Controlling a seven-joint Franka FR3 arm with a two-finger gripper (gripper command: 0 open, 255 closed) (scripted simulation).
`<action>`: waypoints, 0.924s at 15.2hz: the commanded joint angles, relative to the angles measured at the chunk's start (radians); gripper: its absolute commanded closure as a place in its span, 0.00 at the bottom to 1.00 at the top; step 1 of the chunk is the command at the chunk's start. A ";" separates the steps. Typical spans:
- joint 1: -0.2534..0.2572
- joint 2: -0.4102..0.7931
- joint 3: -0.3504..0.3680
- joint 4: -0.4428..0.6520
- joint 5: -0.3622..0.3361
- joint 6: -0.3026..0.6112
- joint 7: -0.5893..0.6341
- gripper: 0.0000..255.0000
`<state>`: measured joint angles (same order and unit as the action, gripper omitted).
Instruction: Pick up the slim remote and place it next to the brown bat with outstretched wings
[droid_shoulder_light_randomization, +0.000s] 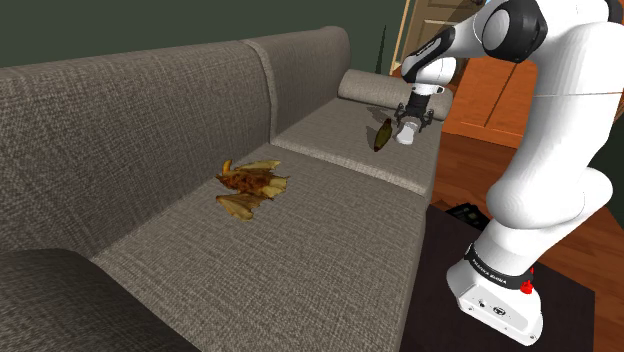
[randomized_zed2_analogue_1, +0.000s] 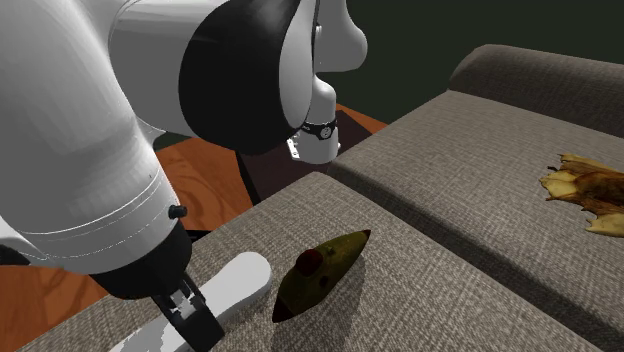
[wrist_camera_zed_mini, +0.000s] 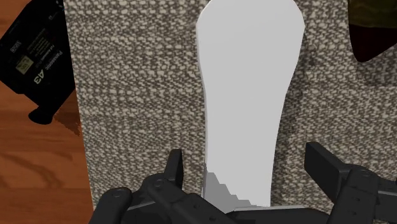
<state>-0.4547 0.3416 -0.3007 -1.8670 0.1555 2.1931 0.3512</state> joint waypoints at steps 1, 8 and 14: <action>-0.002 0.007 0.001 -0.010 0.004 0.017 -0.004 0.00; -0.002 0.007 0.001 -0.010 0.004 0.017 -0.004 0.00; -0.002 0.007 0.001 -0.010 0.004 0.017 -0.004 1.00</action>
<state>-0.4563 0.3488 -0.2995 -1.8774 0.1594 2.2102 0.3472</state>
